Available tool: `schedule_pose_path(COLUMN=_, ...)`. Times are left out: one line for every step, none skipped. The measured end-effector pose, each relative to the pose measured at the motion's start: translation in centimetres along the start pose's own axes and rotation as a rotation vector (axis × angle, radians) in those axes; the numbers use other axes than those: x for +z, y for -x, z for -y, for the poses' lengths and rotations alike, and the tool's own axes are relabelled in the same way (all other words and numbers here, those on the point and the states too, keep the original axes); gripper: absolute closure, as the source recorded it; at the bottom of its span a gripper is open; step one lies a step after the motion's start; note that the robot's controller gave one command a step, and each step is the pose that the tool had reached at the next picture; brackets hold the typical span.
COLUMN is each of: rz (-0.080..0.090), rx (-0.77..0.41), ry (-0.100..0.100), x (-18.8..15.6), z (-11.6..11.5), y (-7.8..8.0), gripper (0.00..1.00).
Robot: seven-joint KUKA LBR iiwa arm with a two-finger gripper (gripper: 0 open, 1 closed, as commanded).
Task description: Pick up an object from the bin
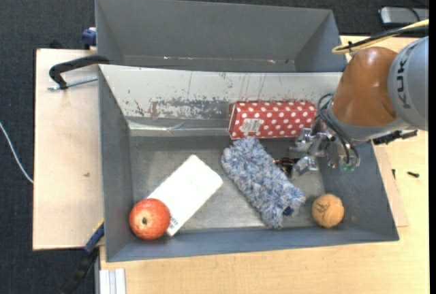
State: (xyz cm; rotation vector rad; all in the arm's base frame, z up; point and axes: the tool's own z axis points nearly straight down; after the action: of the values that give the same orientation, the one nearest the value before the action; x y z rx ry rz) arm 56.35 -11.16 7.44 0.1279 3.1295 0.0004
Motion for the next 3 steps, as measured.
schedule_pose_path(rz=0.000, rx=0.000, ry=0.000, x=0.0, z=0.0, y=0.0, gripper=1.00)
schedule_pose_path(rz=0.008, rx=-0.027, ry=0.002, x=-0.1, z=1.2, y=-1.3, gripper=1.00)
schedule_pose_path(rz=0.003, rx=-0.108, ry=0.000, x=0.0, z=2.7, y=-2.8, gripper=1.00)
